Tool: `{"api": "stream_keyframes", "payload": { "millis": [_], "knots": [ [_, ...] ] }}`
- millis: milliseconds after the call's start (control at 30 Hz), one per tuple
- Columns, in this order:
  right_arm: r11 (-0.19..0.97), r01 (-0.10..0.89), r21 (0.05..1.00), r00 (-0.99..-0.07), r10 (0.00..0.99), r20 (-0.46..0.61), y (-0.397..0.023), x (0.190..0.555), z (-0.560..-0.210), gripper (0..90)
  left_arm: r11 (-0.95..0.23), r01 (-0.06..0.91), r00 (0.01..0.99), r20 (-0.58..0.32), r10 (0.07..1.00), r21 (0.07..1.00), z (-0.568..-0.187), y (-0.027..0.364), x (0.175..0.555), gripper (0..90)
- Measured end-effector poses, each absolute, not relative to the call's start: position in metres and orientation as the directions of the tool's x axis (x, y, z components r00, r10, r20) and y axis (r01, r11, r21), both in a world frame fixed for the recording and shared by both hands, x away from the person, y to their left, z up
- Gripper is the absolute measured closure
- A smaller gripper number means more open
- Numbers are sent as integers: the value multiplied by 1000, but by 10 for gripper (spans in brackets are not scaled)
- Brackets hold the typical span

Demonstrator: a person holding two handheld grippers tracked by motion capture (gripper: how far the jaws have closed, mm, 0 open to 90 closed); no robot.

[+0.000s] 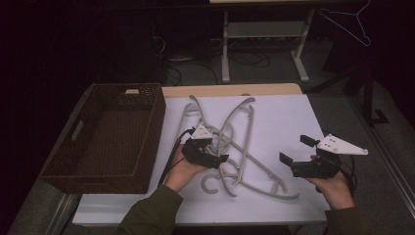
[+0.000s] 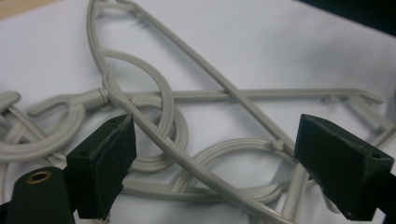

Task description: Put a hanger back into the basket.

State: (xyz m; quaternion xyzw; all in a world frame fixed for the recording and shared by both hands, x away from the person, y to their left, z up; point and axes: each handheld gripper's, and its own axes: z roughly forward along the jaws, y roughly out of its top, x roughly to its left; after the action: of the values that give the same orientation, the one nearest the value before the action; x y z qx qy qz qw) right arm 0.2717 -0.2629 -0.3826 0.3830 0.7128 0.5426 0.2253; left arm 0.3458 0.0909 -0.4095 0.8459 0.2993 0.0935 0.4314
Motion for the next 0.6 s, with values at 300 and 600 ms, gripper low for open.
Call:
{"api": "stream_keyframes", "payload": {
  "millis": [300,600],
  "knots": [
    [123,302,945,-606,790,91,-262,272,-384,5,-509,447,795,-65,603,736,-424,81,349,163],
    [125,304,944,-605,791,90,-261,273,-384,5,-549,469,773,-21,634,692,-435,71,351,255]
  ]
}}
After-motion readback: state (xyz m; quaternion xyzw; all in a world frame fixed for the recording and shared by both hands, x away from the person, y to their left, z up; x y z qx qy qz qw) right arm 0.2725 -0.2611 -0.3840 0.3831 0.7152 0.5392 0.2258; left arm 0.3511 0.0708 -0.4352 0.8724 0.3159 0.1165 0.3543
